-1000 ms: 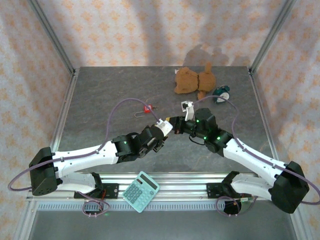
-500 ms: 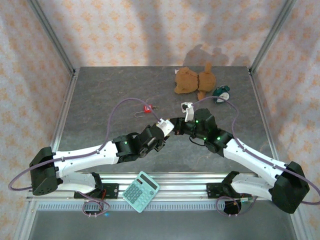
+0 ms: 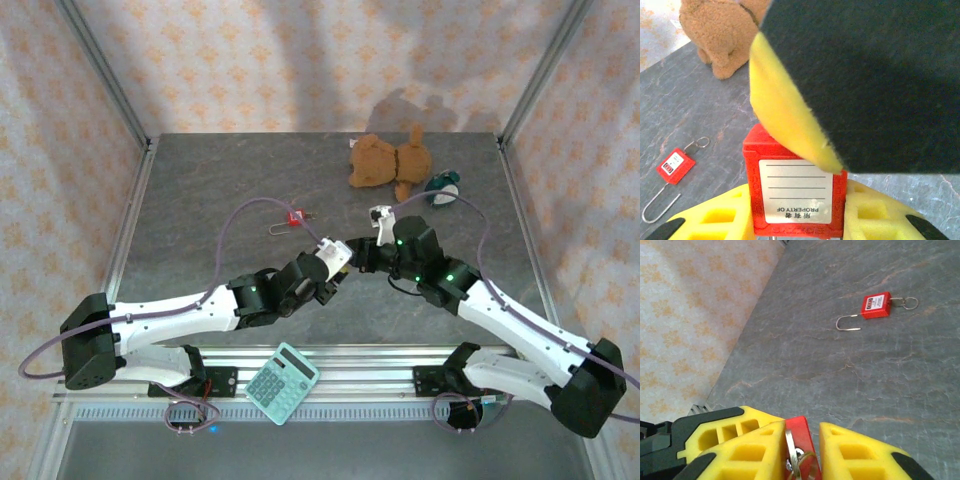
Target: Unlock with the key
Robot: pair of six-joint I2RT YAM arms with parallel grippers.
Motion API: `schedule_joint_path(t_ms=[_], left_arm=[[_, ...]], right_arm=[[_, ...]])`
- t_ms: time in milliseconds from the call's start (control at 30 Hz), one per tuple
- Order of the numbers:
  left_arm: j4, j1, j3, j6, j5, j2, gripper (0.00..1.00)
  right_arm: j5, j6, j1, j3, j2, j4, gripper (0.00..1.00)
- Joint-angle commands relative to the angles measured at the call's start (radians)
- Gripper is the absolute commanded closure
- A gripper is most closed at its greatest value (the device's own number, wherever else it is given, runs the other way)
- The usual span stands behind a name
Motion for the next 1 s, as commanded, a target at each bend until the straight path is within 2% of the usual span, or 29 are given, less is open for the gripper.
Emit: schedule_joint_path(t_ms=[0,433,767,967], left_arm=[[0.126,0.004,-0.013,-0.051,-0.016,0.000,0.72],[0.118,0.001,-0.029,-0.069,-0.001,0.031,0.72],[0.113,0.001,-0.024,-0.064,-0.001,0.031,0.72],[0.111,0.001,-0.023,-0.060,-0.002,0.020,0.72]], right_arm=[[-0.017,0.023,-0.014,0.027,-0.036,-0.080,0.72],[0.023,0.033,-0.037,0.058,-0.094,-0.111,0.63],[0.141,0.042,-0.063,0.065,-0.096,-0.132,0.59],[0.139,0.055,-0.070,0.061,-0.058,-0.129,0.59]])
